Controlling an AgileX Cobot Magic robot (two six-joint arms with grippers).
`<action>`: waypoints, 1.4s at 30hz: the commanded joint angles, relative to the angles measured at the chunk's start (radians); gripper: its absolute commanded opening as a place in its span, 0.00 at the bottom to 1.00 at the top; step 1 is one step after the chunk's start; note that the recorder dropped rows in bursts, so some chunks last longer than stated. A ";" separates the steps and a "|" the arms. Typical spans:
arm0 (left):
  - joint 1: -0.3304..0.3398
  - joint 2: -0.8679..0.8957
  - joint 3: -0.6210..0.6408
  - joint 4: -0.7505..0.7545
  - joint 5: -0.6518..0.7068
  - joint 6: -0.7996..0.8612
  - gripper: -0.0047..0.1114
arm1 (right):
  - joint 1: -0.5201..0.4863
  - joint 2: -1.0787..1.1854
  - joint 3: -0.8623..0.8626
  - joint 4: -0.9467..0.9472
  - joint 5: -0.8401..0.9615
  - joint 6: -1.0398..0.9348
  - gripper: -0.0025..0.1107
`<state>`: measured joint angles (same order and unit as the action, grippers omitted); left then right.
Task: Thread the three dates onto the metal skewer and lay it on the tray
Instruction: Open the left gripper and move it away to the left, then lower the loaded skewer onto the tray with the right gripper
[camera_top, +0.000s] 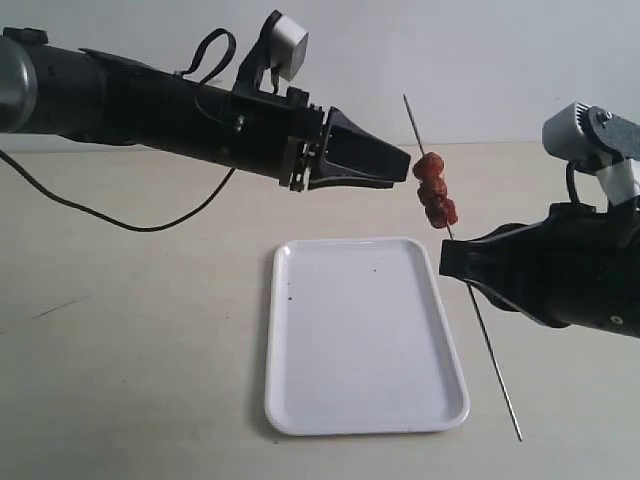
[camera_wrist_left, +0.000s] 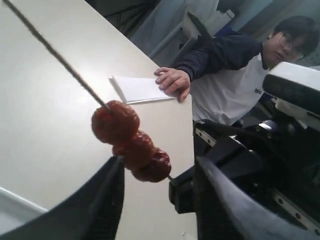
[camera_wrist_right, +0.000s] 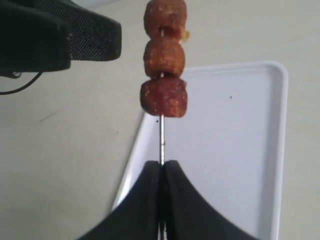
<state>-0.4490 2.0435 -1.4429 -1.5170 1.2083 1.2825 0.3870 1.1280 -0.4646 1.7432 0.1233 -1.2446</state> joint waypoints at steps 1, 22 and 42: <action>0.026 -0.008 0.001 0.117 0.013 -0.003 0.42 | -0.004 0.002 -0.009 0.001 -0.003 -0.057 0.02; 0.031 -0.150 0.326 0.362 -0.503 -0.251 0.04 | -0.004 0.003 0.039 0.001 0.092 -0.007 0.02; 0.031 -0.751 0.953 -0.227 -0.810 0.580 0.04 | -0.004 0.251 0.029 -0.030 0.023 0.136 0.02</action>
<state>-0.4189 1.3612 -0.5157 -1.7262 0.4053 1.8440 0.3870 1.3410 -0.4297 1.6717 0.2088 -1.0826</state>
